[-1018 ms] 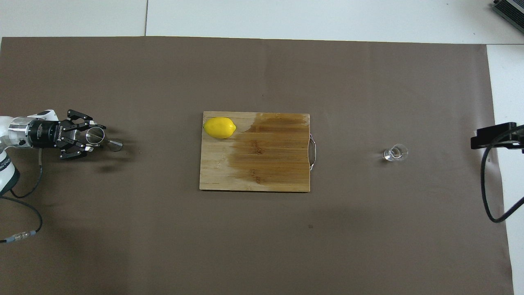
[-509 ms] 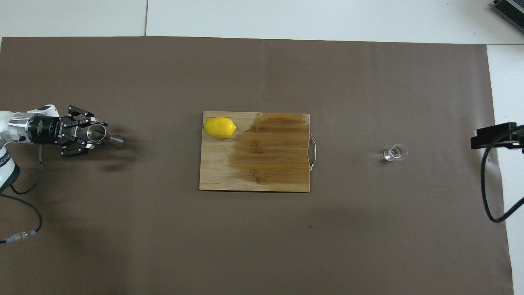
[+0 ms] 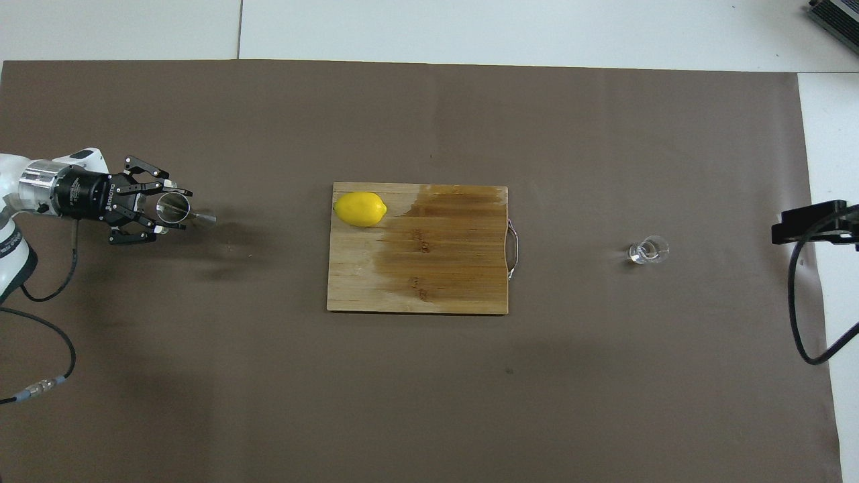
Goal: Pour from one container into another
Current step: 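Lift the metal cup with the left gripper over the cutting board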
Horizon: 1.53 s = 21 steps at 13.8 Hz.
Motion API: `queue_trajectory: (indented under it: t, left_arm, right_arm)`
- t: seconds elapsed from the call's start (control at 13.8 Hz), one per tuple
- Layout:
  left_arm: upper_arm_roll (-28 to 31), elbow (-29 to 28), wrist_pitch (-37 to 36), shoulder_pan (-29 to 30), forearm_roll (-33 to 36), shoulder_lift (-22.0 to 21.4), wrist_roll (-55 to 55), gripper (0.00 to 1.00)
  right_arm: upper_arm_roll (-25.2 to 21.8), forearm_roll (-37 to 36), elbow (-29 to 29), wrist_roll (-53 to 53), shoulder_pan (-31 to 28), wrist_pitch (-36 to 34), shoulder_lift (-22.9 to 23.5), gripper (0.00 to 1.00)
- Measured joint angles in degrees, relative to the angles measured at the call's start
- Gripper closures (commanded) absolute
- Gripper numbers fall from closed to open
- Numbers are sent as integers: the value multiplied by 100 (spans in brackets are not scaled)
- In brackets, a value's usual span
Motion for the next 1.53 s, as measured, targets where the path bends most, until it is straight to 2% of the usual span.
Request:
queue_trajectory:
  t: [0.15,0.58,0.87,1.53]
  left_arm:
    - [-100,-20,215,-251,-219,-96,-86,74]
    - [-107,-469,1359,-1530,-961,-618,-221,74]
    - [-67,-714,1957,-2318,-1410,-808,-222,74]
    - [131,-804,2393,-3469,-2080,-879,-211,75]
  right_arm:
    - [0,0,0,0,0,0,0,0]
    - [0,0,0,0,0,0,0,0]
    - [0,0,0,0,0,0,0,0]
    - [0,0,0,0,0,0,0,0]
